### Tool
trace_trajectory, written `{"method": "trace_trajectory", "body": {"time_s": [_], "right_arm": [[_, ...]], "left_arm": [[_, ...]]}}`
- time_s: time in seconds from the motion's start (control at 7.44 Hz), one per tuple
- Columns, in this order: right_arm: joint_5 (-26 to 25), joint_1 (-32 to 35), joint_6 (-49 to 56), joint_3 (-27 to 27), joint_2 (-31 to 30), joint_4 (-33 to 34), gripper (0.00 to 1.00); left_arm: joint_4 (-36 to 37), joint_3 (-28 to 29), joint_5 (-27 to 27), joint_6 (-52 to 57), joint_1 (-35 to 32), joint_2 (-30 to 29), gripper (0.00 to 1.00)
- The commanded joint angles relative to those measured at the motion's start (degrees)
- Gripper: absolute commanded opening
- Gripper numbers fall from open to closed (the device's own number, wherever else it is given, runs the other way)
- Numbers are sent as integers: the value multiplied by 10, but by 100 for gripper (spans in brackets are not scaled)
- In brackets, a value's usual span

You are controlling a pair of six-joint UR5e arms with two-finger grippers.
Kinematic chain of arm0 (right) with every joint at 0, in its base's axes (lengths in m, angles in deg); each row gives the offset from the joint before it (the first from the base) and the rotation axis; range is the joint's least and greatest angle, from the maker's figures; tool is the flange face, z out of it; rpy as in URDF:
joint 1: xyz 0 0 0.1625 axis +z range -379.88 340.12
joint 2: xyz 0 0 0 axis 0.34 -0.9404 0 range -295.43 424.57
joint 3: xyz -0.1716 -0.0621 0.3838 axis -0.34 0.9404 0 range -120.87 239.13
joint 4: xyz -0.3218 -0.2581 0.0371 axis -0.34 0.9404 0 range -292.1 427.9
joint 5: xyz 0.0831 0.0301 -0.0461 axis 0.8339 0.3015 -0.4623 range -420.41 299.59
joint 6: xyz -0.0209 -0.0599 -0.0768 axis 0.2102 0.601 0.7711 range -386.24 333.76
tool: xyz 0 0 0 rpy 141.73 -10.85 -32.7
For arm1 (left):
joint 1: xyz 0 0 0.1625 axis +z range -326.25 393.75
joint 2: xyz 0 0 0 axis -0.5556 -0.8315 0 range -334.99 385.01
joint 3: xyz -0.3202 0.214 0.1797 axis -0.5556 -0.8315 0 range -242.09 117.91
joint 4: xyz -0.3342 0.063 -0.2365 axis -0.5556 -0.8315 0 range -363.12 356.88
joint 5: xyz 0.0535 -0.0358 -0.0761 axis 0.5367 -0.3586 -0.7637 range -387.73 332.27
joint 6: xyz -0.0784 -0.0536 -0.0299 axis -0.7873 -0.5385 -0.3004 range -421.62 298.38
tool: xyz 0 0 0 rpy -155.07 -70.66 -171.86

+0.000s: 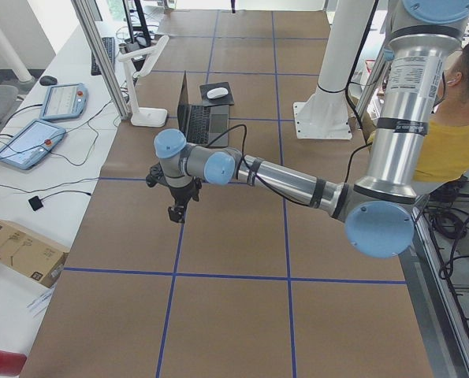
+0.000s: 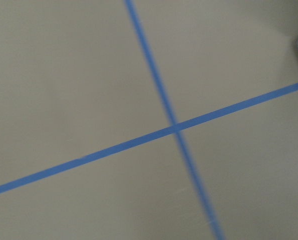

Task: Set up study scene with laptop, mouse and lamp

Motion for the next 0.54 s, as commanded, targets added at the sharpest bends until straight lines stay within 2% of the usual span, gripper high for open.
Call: {"method": "trace_trajectory", "body": {"time_s": [0.0,0.13,0.27,0.4], "right_arm": [[0,0,2,-5,-1,0,100],[0,0,1,-6,-2,0,100],[0,-1,1,-6,-1,0,100],[0,-1,-1,-6,1,0,100]], "left_arm": [[-8,54,-1,117,-93,58,100],[-21,59,7,116,-107,92,100],[-25,63,5,111,-117,89,100],[-20,50,-24,113,-134,89,100]]}}
